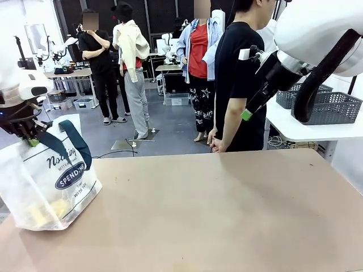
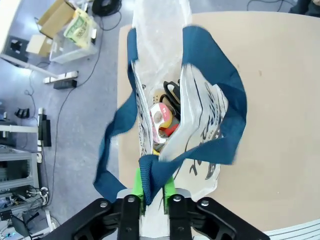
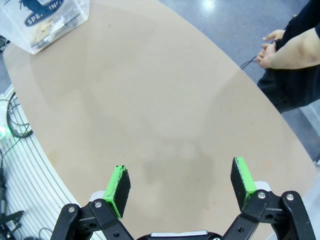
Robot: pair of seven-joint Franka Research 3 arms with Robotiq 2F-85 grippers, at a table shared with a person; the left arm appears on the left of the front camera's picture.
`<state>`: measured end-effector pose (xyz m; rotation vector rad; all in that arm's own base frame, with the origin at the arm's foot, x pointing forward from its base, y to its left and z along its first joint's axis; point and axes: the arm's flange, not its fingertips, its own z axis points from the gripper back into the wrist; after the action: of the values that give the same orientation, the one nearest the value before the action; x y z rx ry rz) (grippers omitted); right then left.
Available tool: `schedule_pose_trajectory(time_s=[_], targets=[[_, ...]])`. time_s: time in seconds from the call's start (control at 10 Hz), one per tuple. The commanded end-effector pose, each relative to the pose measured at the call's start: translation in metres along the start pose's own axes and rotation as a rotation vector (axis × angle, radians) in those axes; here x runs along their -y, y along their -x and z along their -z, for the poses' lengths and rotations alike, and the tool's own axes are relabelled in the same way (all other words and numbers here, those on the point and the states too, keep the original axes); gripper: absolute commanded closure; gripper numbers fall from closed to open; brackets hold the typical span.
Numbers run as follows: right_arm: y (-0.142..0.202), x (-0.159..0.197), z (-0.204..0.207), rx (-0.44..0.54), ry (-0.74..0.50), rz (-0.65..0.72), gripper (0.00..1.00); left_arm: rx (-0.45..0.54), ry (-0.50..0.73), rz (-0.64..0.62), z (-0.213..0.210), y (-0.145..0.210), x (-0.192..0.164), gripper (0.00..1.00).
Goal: Transfer purchased items from the store into the shopping bag.
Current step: Move the Reusable shopping bag to the right side of the table.
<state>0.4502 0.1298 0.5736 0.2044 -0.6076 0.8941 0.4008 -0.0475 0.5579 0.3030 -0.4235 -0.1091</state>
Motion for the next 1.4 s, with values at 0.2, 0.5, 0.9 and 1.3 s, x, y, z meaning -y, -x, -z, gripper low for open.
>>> schedule_pose_trajectory(time_s=[0.2,0.5,0.9,1.3], targets=[[-0.001,-0.002,0.0,-0.016,0.003,0.013,0.0,-0.005,-0.02,0.033,-0.016,-0.018,-0.002,0.0],[-0.001,-0.002,0.0,-0.016,0.003,0.013,0.0,0.024,-0.017,0.083,-0.033,-0.032,-0.005,0.0],[-0.001,-0.002,0.0,-0.016,0.003,0.013,0.0,0.092,0.19,0.271,-0.048,-0.041,0.003,0.0],[-0.001,-0.002,0.0,-0.016,0.003,0.013,0.0,0.184,0.294,0.367,-0.054,-0.047,0.01,0.0]])
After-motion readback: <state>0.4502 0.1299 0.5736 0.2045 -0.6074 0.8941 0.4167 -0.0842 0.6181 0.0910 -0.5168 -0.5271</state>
